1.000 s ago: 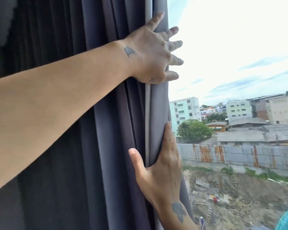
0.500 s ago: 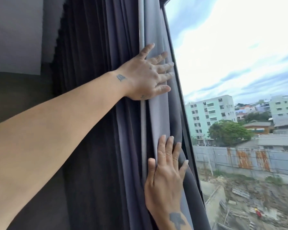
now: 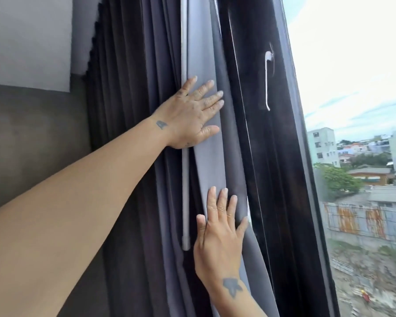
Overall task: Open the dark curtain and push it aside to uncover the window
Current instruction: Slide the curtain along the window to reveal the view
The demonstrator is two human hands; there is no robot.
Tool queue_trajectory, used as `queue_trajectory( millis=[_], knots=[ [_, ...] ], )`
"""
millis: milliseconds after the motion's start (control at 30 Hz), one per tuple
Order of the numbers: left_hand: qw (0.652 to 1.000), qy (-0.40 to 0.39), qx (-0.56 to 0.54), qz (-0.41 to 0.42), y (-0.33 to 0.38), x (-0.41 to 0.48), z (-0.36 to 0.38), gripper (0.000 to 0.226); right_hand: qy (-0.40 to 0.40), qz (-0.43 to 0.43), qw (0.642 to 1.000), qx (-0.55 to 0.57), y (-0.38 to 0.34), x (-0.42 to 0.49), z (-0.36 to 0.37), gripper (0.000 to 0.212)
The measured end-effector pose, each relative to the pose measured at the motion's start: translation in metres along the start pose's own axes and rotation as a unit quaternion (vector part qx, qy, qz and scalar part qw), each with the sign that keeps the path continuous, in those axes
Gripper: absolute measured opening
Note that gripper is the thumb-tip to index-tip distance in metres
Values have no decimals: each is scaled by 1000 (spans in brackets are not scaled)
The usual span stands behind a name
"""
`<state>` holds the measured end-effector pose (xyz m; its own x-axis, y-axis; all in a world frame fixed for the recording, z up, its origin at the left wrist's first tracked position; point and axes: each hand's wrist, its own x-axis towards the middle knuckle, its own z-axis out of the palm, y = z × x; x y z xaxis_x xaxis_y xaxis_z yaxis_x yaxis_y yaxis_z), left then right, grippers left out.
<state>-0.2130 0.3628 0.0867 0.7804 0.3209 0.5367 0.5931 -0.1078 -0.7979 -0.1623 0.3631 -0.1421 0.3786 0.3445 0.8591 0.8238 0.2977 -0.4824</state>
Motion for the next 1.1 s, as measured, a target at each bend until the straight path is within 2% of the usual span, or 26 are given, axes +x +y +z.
queue_trajectory(
  millis=[167,600,800,1100],
  knots=[
    [1000,-1,-6,-23,-12,-2,39,69,-47,5,998,39,0,8,37,65],
    [999,3,0,-38,-28,-3,79,69,-71,24,995,68,-10,22,83,72],
    [999,-1,-4,-46,-39,3,98,69,-86,31,993,74,-12,34,97,57],
    [999,-24,-14,-45,-59,4,134,66,-97,28,994,35,-17,44,126,58]
  ],
)
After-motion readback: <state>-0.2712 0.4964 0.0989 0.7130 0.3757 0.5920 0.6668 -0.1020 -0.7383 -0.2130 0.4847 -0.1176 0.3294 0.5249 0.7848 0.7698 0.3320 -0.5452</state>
